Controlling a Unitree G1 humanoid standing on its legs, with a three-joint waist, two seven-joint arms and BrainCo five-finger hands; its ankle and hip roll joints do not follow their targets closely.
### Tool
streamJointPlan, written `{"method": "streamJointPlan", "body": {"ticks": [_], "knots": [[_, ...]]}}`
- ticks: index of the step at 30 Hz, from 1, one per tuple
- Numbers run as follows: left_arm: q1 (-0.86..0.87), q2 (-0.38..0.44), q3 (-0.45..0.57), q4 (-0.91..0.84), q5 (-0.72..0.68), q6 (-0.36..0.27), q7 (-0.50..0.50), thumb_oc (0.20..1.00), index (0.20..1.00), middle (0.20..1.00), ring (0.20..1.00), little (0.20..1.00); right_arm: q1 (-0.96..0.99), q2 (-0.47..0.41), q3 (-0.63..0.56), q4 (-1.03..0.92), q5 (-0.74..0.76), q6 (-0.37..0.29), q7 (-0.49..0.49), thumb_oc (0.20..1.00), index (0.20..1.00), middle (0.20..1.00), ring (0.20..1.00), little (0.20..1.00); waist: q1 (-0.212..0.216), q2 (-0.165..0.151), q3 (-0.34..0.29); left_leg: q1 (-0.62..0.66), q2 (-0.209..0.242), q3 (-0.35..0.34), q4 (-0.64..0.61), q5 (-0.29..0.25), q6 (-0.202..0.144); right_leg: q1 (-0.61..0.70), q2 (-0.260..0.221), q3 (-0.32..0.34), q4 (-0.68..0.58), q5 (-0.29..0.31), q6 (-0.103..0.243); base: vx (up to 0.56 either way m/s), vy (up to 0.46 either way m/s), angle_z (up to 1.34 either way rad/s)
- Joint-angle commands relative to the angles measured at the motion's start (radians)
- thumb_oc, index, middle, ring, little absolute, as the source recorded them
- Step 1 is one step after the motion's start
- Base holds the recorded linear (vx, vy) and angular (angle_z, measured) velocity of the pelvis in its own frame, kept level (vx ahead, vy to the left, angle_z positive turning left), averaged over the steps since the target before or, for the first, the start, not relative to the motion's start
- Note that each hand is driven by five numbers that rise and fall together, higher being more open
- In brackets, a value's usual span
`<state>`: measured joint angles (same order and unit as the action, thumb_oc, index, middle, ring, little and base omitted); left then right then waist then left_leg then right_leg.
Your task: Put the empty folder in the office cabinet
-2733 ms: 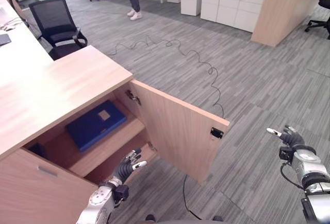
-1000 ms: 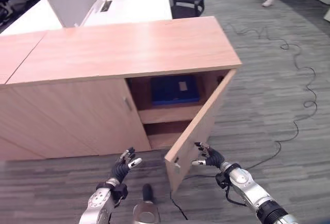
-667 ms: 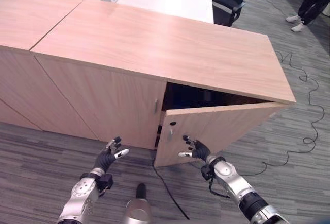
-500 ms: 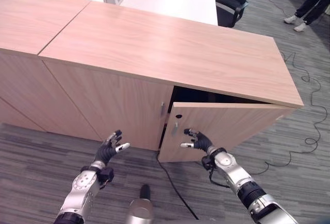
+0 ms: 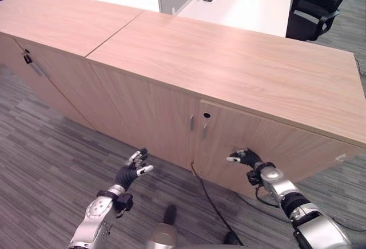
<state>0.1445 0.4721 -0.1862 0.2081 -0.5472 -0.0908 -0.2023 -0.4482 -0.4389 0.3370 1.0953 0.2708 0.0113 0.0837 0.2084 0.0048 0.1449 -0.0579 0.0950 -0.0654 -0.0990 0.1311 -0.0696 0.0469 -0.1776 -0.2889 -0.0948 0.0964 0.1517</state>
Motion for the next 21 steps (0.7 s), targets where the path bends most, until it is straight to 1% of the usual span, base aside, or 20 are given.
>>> {"method": "streamJointPlan", "body": {"ticks": [1,7,12,14,15,17,20,21], "knots": [[-0.048,0.029,-0.029,-0.024,-0.042,-0.03,-0.017,1.0,1.0,1.0,1.0,1.0,-0.384,-0.204,-0.142,0.037,0.129,-0.105,-0.155,1.0,1.0,1.0,1.0,1.0,0.03,-0.044,-0.035,0.056,-0.032,-0.009,0.026,-0.113,-0.002,0.072,-0.017,-0.058,0.018,-0.08,0.044,0.03,-0.046,0.11],[-0.026,0.016,-0.028,-0.023,-0.034,-0.028,-0.016,1.0,1.0,1.0,1.0,1.0,-0.376,-0.209,-0.136,0.071,0.126,-0.103,-0.14,1.0,1.0,1.0,1.0,1.0,0.025,-0.034,-0.043,0.061,-0.022,-0.015,0.022,-0.107,-0.012,0.085,-0.001,-0.062,0.008,-0.095,0.035,0.02,-0.032,0.04],[-0.003,0.008,-0.023,-0.02,-0.004,-0.027,-0.006,1.0,1.0,1.0,1.0,1.0,-0.315,-0.18,-0.133,0.046,0.111,-0.106,-0.127,1.0,1.0,1.0,1.0,1.0,0.014,-0.031,-0.045,0.069,-0.015,-0.019,0.021,-0.108,-0.014,0.091,0.009,-0.061,0.008,-0.103,0.027,0.0,0.0,0.0],[-0.003,0.003,-0.014,-0.017,0.006,-0.028,0.0,1.0,1.0,1.0,1.0,1.0,-0.264,-0.151,-0.134,-0.005,0.11,-0.111,-0.122,1.0,1.0,1.0,1.0,1.0,0.008,-0.03,-0.046,0.072,-0.012,-0.018,0.02,-0.109,-0.014,0.092,0.011,-0.058,0.008,-0.106,0.026,0.0,0.0,0.0],[-0.001,-0.008,0.004,-0.01,0.017,-0.031,0.009,1.0,1.0,1.0,1.0,1.0,-0.177,-0.11,-0.158,-0.106,0.121,-0.124,-0.128,1.0,1.0,1.0,1.0,1.0,-0.007,-0.028,-0.045,0.076,-0.011,-0.014,0.02,-0.112,-0.013,0.092,0.012,-0.054,0.008,-0.107,0.025,0.0,0.022,-0.04],[-0.001,-0.021,0.021,0.004,0.023,-0.034,0.018,1.0,1.0,1.0,1.0,1.0,-0.071,-0.063,-0.196,-0.201,0.131,-0.143,-0.134,1.0,1.0,1.0,1.0,1.0,-0.019,-0.03,-0.044,0.077,-0.01,-0.011,0.02,-0.114,-0.013,0.089,0.014,-0.049,0.008,-0.107,0.024,0.01,0.017,0.05],[0.0,-0.047,0.05,0.031,0.028,-0.038,0.025,1.0,1.0,1.0,1.0,1.0,0.105,-0.003,-0.257,-0.333,0.1,-0.157,-0.136,1.0,1.0,1.0,1.0,1.0,-0.037,-0.034,-0.046,0.082,-0.007,-0.007,0.02,-0.119,-0.012,0.089,0.015,-0.047,0.012,-0.11,0.021,0.01,0.004,-0.04],[0.0,-0.063,0.067,0.041,0.031,-0.039,0.026,1.0,1.0,1.0,1.0,1.0,0.227,0.046,-0.279,-0.395,0.066,-0.156,-0.129,1.0,1.0,1.0,1.0,1.0,-0.051,-0.036,-0.047,0.084,-0.005,-0.008,0.02,-0.12,-0.011,0.088,0.016,-0.045,0.016,-0.112,0.019,0.0,0.0,0.0]]}}
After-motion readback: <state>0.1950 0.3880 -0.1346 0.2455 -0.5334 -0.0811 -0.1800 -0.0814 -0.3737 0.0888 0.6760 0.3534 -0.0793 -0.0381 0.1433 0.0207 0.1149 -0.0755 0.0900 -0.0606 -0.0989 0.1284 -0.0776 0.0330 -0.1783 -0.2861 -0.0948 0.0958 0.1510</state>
